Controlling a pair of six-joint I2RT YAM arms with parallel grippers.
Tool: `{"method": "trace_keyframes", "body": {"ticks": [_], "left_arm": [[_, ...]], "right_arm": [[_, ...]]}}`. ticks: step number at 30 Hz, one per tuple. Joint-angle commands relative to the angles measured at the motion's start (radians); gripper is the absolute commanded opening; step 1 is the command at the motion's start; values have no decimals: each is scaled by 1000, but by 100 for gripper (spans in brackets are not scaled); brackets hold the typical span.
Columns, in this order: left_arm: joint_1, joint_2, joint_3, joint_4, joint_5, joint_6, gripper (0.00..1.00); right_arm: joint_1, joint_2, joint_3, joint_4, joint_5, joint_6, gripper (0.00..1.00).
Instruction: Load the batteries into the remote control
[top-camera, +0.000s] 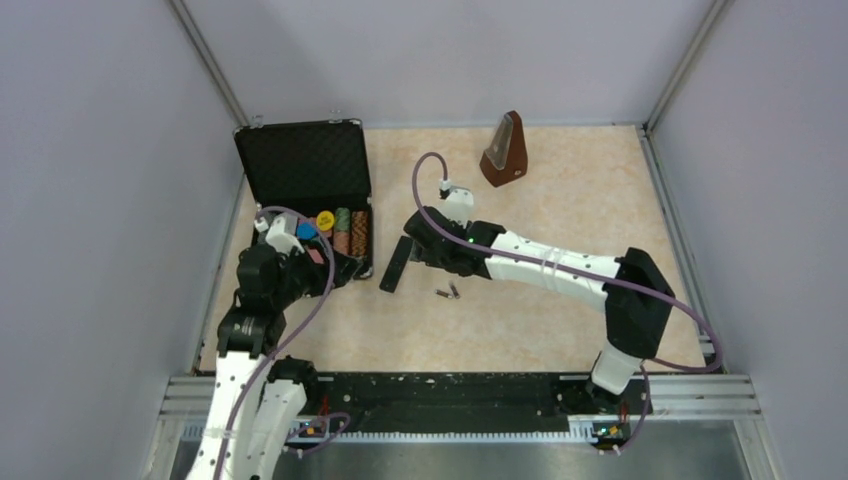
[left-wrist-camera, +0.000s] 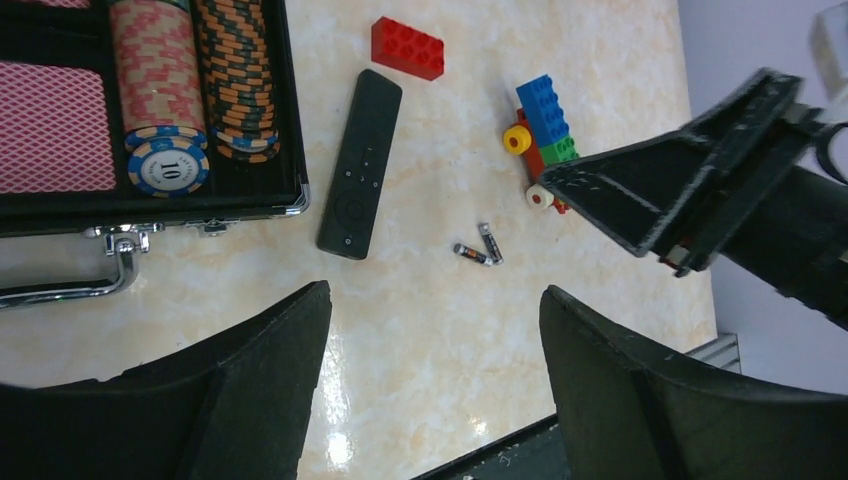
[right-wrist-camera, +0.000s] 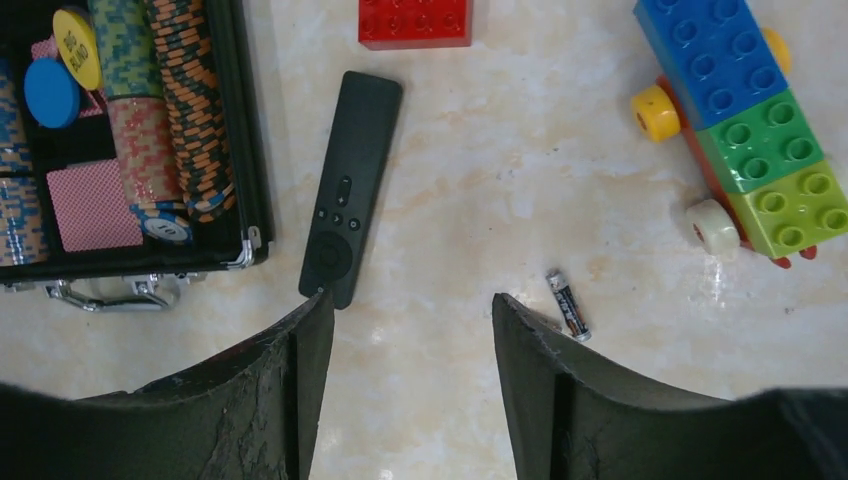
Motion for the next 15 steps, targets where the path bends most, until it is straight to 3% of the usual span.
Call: {"method": "trace_keyframes", "body": {"ticks": [1,8,15], "left_arm": [[-25,138,-40,240,67,24,80],[-308,484,95,281,-208,104,83],[-386,878,300,166,-387,206,85]], "right_arm": [[-23,-136,-57,-23,68,49,57],[-86,-357,-312,-6,-6,96,57],[-150,-487,-395,-4,-34,58,59]]}}
